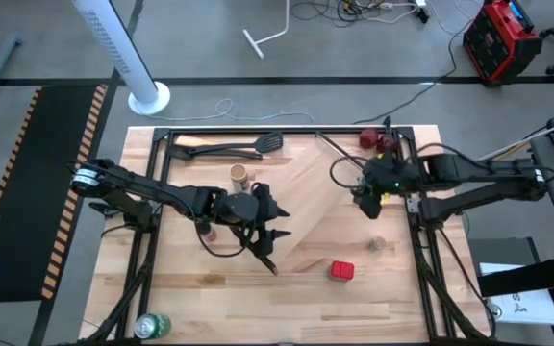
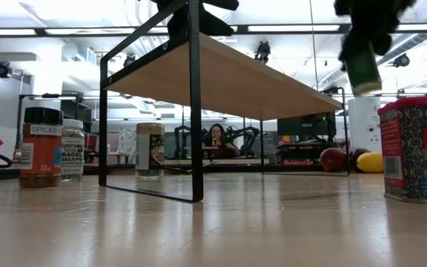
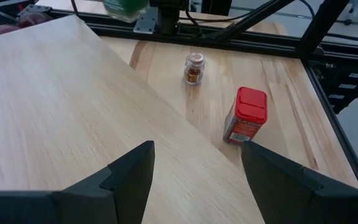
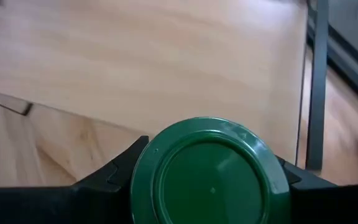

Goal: Shelf spices
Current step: Remove the green seasoning bottle from the shelf

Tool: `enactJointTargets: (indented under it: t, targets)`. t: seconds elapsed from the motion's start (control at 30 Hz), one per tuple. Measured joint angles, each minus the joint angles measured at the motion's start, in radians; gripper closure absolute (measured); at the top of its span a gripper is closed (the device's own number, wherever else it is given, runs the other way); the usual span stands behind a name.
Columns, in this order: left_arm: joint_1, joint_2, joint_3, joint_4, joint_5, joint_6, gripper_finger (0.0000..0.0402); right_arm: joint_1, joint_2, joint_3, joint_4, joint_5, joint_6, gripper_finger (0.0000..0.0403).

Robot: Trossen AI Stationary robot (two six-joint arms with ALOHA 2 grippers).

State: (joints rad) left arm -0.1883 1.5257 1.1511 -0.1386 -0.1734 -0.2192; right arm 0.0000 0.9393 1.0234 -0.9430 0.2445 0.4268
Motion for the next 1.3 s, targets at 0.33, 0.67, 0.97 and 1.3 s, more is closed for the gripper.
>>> enactJointTargets:
  t: [0.33, 0.67, 0.97, 1.3]
  targets:
    - [0.000, 0.000, 0.000, 0.037, 0.000, -0.018, 0.0171, 0.093, -0.106, -0.277, 0.051, 0.098, 0.230, 0.0226]
    - [0.000, -0.001, 0.000, 0.025, 0.000, -0.010, 0.0171, 0.156, -0.138, -0.442, 0.136, 0.166, 0.374, 0.0226]
    - [-0.003, -0.001, 0.000, 0.015, 0.000, -0.027, 0.0171, 0.260, -0.146, -0.558, 0.147, 0.253, 0.530, 0.0226]
    - [-0.003, -0.001, 0.000, 0.014, 0.000, -0.027, 0.0171, 0.295, -0.145, -0.608, 0.118, 0.361, 0.633, 0.0213]
